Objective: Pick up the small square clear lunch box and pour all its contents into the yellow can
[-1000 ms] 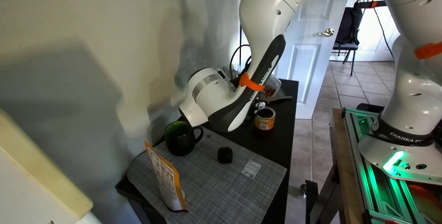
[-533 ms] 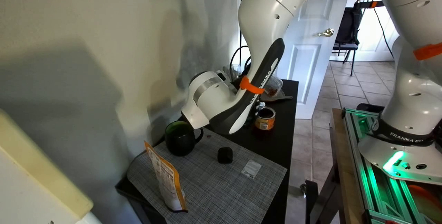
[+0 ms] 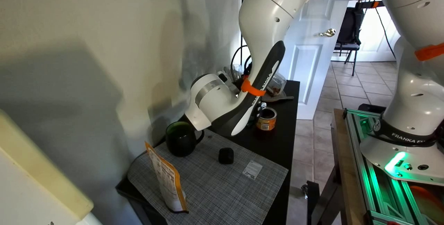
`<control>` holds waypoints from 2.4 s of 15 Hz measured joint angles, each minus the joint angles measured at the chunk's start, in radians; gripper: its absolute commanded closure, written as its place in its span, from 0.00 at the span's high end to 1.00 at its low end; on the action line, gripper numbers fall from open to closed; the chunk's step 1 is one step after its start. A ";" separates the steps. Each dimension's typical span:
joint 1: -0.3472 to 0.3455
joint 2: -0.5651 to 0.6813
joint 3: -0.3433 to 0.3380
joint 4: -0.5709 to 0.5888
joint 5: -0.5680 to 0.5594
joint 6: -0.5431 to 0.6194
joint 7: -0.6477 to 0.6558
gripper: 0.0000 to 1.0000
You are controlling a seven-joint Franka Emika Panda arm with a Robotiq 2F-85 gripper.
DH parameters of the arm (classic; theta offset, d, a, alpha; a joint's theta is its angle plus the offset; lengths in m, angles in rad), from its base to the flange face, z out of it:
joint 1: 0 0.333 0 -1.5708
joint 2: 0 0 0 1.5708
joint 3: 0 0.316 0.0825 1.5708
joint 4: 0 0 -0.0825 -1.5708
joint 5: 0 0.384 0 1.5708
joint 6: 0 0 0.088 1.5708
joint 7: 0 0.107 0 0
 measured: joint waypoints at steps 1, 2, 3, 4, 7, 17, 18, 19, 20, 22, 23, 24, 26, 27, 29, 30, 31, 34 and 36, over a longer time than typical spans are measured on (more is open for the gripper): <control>-0.002 0.001 0.000 0.000 -0.002 -0.001 -0.004 0.03; -0.004 0.002 -0.001 0.000 -0.005 -0.002 -0.010 0.03; -0.006 0.004 -0.002 0.000 -0.009 -0.003 -0.015 0.03; -0.008 0.005 -0.002 0.000 -0.011 -0.003 -0.017 0.03; -0.014 0.008 -0.005 0.000 -0.019 -0.004 -0.023 0.03; -0.019 0.030 -0.009 0.011 -0.052 -0.043 -0.073 0.03; -0.017 0.036 -0.010 0.015 -0.054 -0.044 -0.078 0.03; -0.017 0.041 -0.010 0.019 -0.055 -0.044 -0.079 0.03; -0.017 0.044 -0.010 0.026 -0.055 -0.042 -0.079 0.03; -0.022 0.041 -0.008 0.046 -0.048 -0.018 -0.075 0.03; -0.029 0.035 -0.006 0.055 -0.042 0.000 -0.070 0.03; -0.037 0.024 -0.005 0.061 -0.029 0.025 -0.064 0.03; -0.058 -0.013 -0.001 0.064 0.011 0.074 -0.051 0.03; -0.070 -0.037 -0.001 0.063 0.035 0.096 -0.049 0.03; -0.092 -0.094 -0.001 0.052 0.089 0.140 -0.048 0.03; -0.103 -0.130 -0.001 0.039 0.119 0.161 -0.047 0.03; -0.113 -0.167 -0.001 0.023 0.148 0.183 -0.047 0.03; -0.147 -0.286 -0.003 -0.046 0.239 0.262 -0.047 0.03; -0.171 -0.361 -0.012 -0.102 0.303 0.329 -0.047 0.03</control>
